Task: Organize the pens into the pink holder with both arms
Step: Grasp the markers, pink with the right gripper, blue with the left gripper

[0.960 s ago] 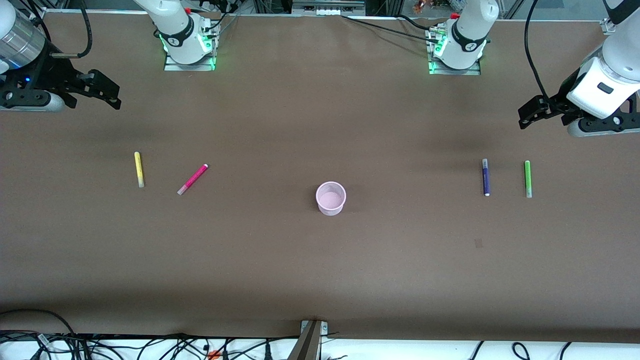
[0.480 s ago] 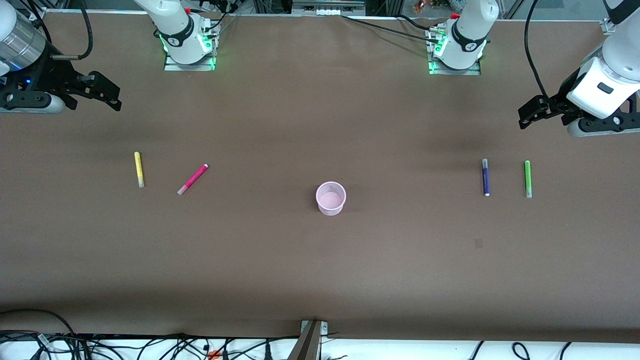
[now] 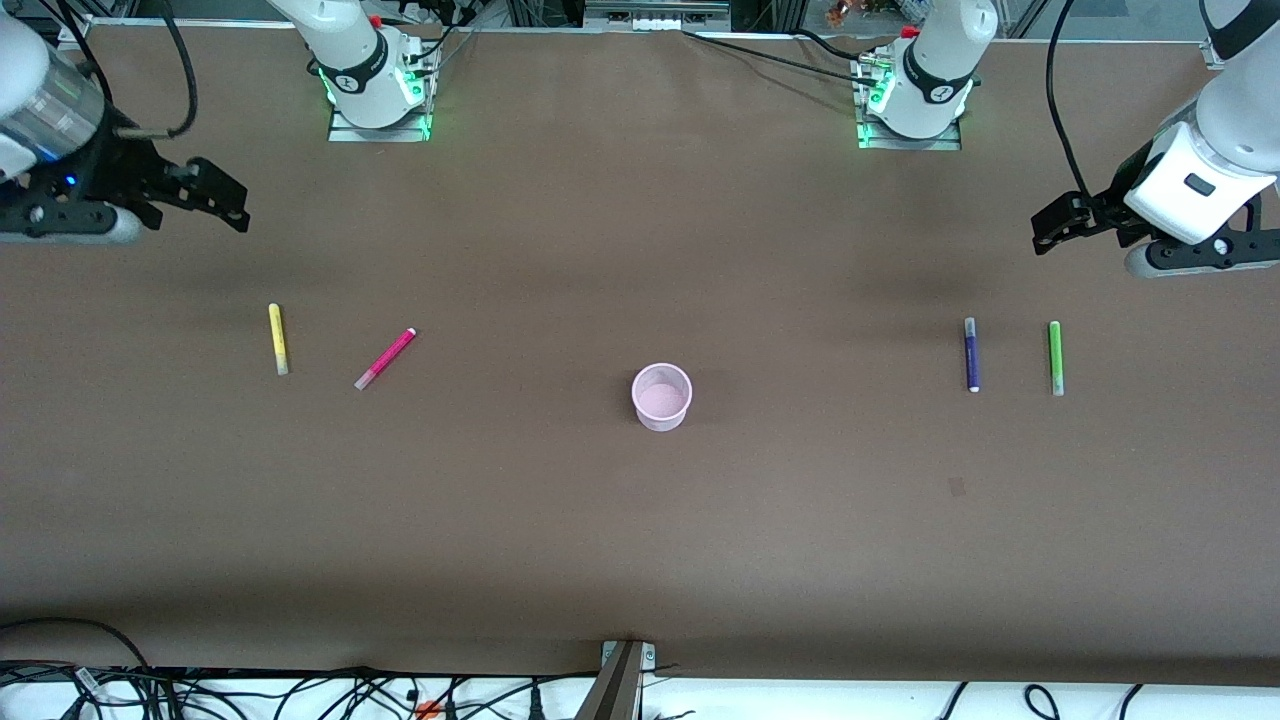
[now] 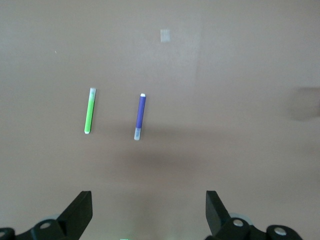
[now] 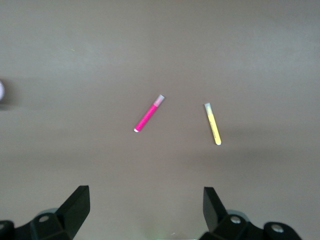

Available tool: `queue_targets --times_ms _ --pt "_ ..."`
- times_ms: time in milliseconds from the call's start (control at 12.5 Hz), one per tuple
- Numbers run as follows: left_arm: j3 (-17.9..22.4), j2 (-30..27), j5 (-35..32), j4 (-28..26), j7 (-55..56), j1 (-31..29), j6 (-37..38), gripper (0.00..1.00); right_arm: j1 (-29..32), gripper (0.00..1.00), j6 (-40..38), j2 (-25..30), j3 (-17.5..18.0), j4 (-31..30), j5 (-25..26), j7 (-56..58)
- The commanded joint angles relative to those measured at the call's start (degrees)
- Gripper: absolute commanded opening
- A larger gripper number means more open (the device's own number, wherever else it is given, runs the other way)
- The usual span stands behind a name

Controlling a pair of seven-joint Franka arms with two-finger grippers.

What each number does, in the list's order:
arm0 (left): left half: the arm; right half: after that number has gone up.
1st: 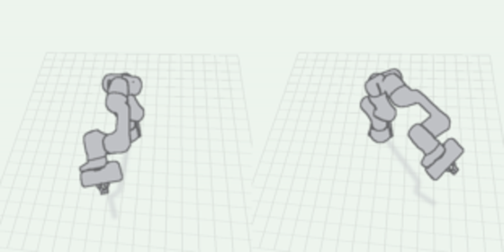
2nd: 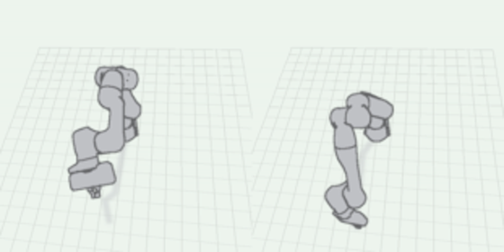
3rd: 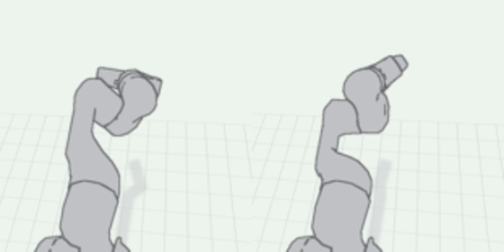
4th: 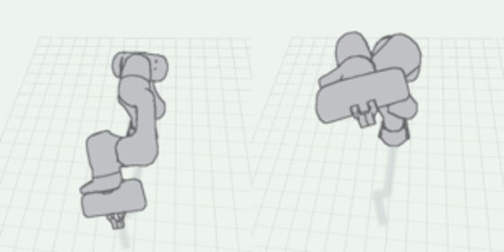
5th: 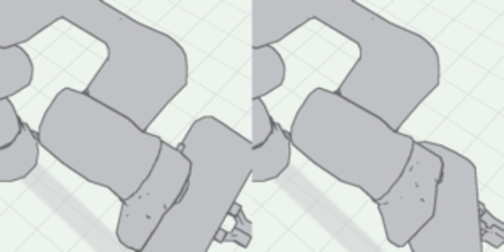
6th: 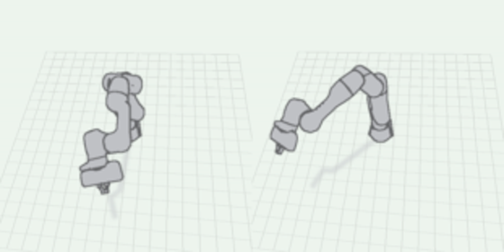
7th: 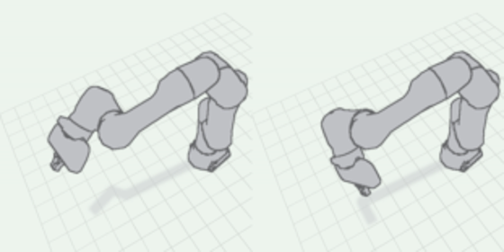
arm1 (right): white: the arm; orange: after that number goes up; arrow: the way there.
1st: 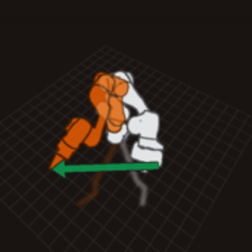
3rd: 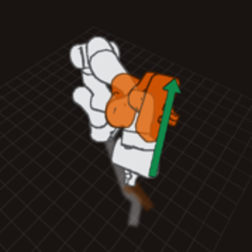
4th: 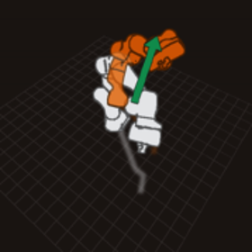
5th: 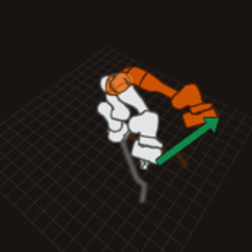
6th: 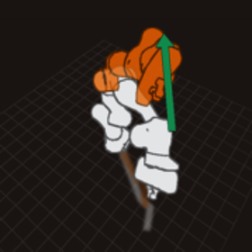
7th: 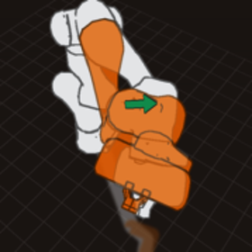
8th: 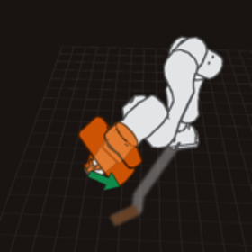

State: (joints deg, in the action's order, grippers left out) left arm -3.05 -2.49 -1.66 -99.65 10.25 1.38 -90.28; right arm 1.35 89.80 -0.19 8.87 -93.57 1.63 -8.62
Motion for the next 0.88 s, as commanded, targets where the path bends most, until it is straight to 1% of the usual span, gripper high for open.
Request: queue_targets --times_ms 0,160,240,320,480,640,720,800 --pt "0.0 3.4 1.1 1.2 -0.8 -0.5 4.7 1.00 -2.3 1.00 -0.1 -9.2 0.2 1.3 6.8 0.0" --pt "-0.2 7.0 0.7 1.0 -4.3 -0.4 5.8 1.00 -2.8 1.00 1.0 -10.3 0.2 0.1 6.4 -0.3" --pt "-0.2 9.9 0.8 0.9 -8.2 -0.6 5.3 1.00 -2.8 1.00 3.2 -11.7 0.1 -1.6 5.2 -1.7" --pt "0.0 13.2 0.8 0.9 -11.2 -1.6 3.1 1.00 -2.4 1.00 6.6 -13.2 0.0 -4.1 3.2 -8.3" --pt "0.0 17.5 0.7 -0.7 -16.0 -3.7 -5.1 1.00 -2.8 1.00 13.5 -17.0 0.0 -8.3 1.5 -19.4" --pt "0.0 20.0 0.6 -4.5 -17.9 -4.7 -14.8 1.00 -3.4 1.00 22.9 -21.1 0.4 -13.2 1.4 -30.8" --pt "0.1 20.2 -0.3 -7.1 -17.9 -4.7 -19.4 1.00 -4.0 1.00 28.6 -21.4 0.4 -17.7 1.4 -34.7" --pt "0.0 21.1 -3.1 -9.9 -17.9 -4.7 -25.6 1.00 -4.1 1.00 33.8 -21.2 0.4 -22.2 1.4 -37.8"
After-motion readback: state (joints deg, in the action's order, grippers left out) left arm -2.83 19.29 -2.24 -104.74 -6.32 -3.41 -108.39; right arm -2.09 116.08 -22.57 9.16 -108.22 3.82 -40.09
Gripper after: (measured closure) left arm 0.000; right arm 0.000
